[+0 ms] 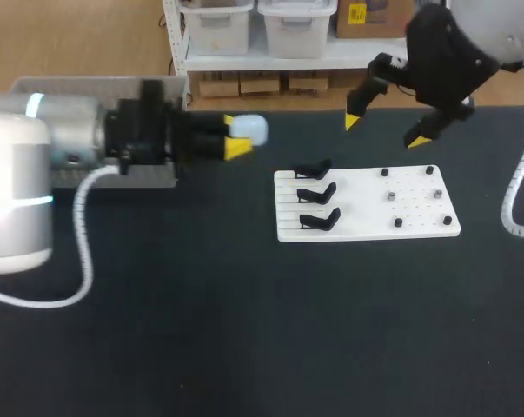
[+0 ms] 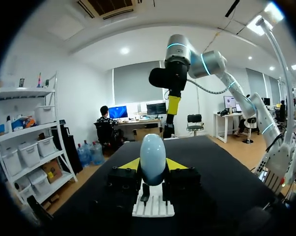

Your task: Pick up each earbud case from the left stands, insert the matching earbuds, close the lid, and place the case in the box.

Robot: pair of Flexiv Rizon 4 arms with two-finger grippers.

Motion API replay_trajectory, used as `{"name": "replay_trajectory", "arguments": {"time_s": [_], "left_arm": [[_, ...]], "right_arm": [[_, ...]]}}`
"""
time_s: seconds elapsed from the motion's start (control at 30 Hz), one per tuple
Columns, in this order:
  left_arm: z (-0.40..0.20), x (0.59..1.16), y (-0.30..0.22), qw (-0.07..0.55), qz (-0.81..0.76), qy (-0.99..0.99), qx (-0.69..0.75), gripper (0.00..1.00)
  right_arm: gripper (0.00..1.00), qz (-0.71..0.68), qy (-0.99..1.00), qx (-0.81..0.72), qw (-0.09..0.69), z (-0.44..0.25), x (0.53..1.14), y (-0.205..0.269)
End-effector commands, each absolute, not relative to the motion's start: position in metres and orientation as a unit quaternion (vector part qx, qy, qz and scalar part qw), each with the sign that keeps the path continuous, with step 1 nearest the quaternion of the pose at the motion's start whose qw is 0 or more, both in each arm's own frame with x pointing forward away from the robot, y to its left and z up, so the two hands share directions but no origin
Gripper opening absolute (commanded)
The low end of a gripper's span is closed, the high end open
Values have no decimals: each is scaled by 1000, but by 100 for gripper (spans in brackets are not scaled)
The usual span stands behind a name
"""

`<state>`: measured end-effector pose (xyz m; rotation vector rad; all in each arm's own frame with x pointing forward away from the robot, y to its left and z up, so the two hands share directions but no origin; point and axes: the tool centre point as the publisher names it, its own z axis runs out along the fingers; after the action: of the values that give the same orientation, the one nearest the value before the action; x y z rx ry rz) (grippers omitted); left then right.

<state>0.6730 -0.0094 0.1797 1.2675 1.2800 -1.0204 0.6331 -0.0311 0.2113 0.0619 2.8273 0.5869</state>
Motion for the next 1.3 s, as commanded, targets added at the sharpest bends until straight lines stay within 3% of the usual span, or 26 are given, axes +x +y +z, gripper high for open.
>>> {"name": "replay_trajectory", "arguments": {"time_s": [0.03, 0.67, 1.13, 1.17, 1.23, 1.27, 1.3], "left_arm": [[195, 660, 46, 549, -348, 592, 476, 0], [168, 805, 222, 492, -244, 728, 411, 0], [158, 874, 258, 457, -259, 720, 454, 0], [160, 878, 259, 461, -262, 716, 454, 12], [163, 881, 260, 459, -263, 713, 461, 47], [165, 884, 259, 459, -264, 709, 465, 96], [168, 885, 259, 460, -266, 704, 471, 100]], "right_arm": [[100, 200, 969, 26, 143, 211, 630, -31], [100, 200, 969, 26, 143, 211, 630, -31], [100, 200, 969, 26, 143, 211, 630, -31], [100, 200, 969, 26, 143, 211, 630, -31], [100, 200, 969, 26, 143, 211, 630, -31], [100, 200, 969, 26, 143, 211, 630, -31], [100, 200, 969, 26, 143, 211, 630, -31]]}}
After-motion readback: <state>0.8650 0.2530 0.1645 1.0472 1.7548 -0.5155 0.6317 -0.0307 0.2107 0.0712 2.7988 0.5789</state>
